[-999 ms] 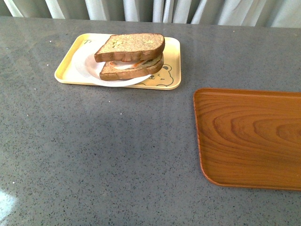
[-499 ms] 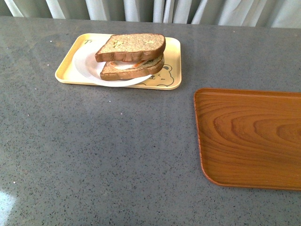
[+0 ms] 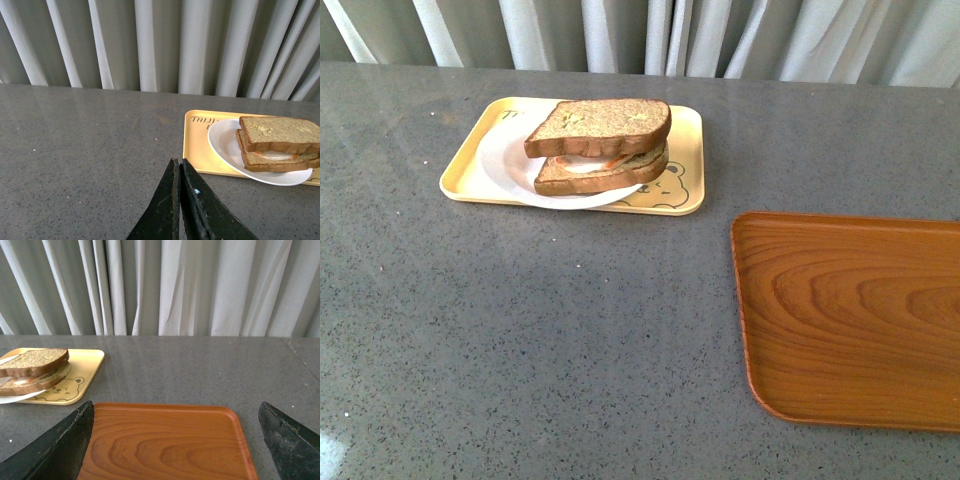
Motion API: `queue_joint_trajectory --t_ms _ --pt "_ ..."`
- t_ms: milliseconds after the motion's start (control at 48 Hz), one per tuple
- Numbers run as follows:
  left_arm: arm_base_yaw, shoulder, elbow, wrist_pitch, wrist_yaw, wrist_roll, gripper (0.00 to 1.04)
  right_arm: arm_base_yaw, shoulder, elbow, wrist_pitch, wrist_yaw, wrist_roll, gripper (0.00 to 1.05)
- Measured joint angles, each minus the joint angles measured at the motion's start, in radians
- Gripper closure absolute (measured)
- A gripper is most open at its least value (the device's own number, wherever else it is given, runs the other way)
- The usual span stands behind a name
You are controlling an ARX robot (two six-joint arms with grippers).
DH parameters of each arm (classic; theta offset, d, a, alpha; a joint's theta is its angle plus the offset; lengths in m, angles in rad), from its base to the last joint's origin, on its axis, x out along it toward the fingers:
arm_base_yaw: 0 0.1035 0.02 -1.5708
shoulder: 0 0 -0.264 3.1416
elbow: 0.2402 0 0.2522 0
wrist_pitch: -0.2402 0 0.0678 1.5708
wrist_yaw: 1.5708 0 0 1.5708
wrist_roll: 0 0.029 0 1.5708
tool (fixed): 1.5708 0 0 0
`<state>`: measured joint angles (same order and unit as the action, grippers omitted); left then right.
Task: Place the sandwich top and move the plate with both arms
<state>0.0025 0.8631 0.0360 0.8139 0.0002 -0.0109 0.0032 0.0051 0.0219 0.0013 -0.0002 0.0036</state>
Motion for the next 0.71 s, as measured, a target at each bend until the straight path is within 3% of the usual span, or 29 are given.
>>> queue_joint_trajectory --t_ms 708 --pt "0.000 -0.425 -0.021 -0.379 0.000 0.000 1.03 0.000 0.000 0.000 0.000 0.000 0.000 0.09"
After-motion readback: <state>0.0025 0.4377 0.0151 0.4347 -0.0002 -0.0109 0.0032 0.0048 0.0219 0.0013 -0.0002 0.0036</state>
